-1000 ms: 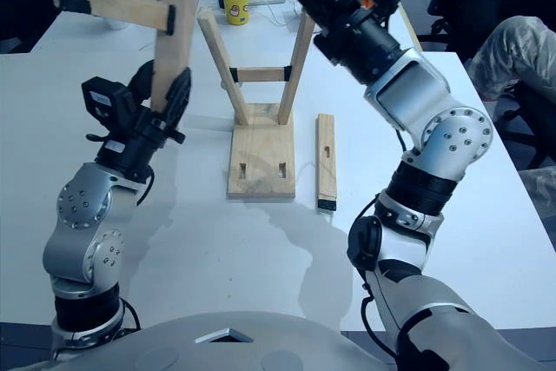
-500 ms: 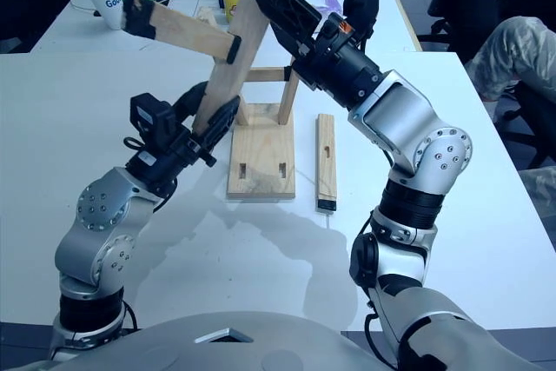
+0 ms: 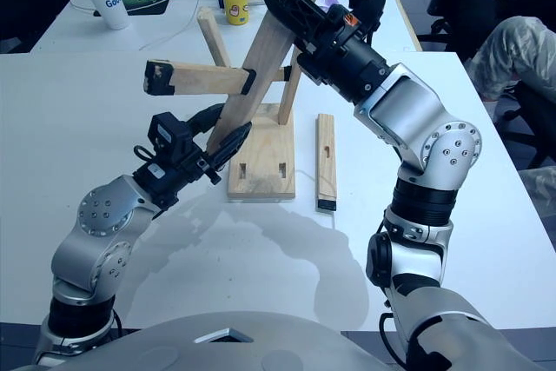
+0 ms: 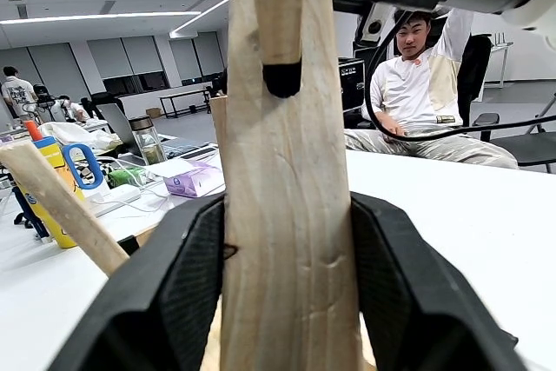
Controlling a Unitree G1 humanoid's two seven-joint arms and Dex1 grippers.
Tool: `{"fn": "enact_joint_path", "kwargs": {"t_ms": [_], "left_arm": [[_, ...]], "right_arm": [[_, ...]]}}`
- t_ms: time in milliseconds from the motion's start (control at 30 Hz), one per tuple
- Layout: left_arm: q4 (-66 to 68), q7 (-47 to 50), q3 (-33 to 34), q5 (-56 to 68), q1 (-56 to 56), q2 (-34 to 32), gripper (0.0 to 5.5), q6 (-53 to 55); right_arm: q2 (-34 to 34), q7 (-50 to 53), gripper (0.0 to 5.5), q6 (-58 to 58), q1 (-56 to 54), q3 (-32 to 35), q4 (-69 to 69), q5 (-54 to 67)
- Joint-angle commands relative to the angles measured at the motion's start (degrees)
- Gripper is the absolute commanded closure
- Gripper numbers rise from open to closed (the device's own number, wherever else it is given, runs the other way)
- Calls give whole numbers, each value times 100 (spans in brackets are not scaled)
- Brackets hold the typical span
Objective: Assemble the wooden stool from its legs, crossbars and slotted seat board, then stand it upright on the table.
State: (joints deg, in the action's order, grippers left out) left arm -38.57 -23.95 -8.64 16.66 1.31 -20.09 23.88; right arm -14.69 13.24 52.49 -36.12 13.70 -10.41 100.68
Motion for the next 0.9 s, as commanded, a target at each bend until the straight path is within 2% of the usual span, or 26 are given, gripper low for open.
{"fn": "enact_joint_path", "kwargs": {"t_ms": [33,267,800,833,900], "left_arm": [[38,-21,-6,-87,50,-49,346,-55],[102,-24,62,-68,114,-80,346,-78],[68,29,314,223,205,62,346,-52],[66,24,335,270,185,78,309,-49],[70,0,360,338,139,90,280,-50]], "right_arm": [[-148,-117,403,-54,-59,-128,38,-52],[-328,-405,441,-93,-60,-136,210,-381],[-429,-721,446,-52,26,-125,412,-658],[-425,-715,446,-63,34,-121,411,-667],[-417,-696,447,-91,47,-108,406,-689]]}}
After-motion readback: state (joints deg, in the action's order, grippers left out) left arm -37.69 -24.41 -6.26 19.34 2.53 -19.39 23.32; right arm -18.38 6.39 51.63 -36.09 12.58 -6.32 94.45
